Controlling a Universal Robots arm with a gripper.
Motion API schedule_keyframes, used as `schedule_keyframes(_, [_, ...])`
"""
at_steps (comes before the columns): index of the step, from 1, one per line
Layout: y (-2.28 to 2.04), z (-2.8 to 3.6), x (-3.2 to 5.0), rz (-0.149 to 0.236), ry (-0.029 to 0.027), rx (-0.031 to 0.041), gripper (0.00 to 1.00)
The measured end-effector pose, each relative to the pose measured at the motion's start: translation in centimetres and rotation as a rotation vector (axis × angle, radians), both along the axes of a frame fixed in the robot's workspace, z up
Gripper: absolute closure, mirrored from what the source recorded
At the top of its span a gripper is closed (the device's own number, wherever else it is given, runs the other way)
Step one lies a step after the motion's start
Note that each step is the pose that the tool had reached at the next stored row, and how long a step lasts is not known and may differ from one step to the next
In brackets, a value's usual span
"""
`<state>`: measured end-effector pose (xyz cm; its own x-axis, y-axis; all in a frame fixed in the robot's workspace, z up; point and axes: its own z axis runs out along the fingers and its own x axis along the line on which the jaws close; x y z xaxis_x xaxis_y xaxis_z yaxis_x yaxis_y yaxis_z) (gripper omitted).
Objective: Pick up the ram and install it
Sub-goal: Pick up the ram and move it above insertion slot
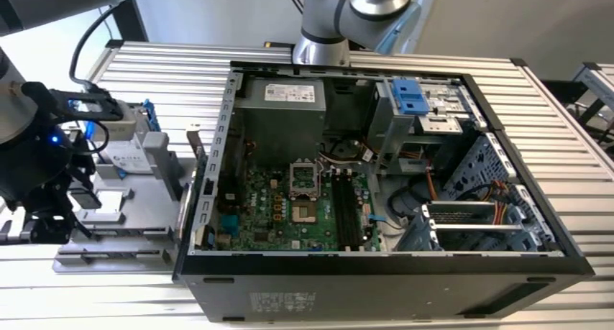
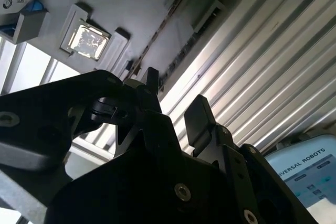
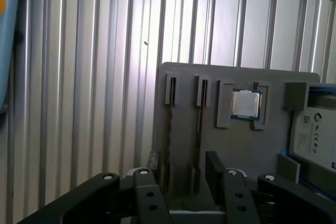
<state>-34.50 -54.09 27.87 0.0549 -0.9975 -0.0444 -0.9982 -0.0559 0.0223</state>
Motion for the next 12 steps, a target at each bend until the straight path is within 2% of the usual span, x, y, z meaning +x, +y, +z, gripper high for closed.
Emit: schedule_keyframes(12, [-0.43,-1.67,0.00,-0.006,0.0000,0.0000,0.00])
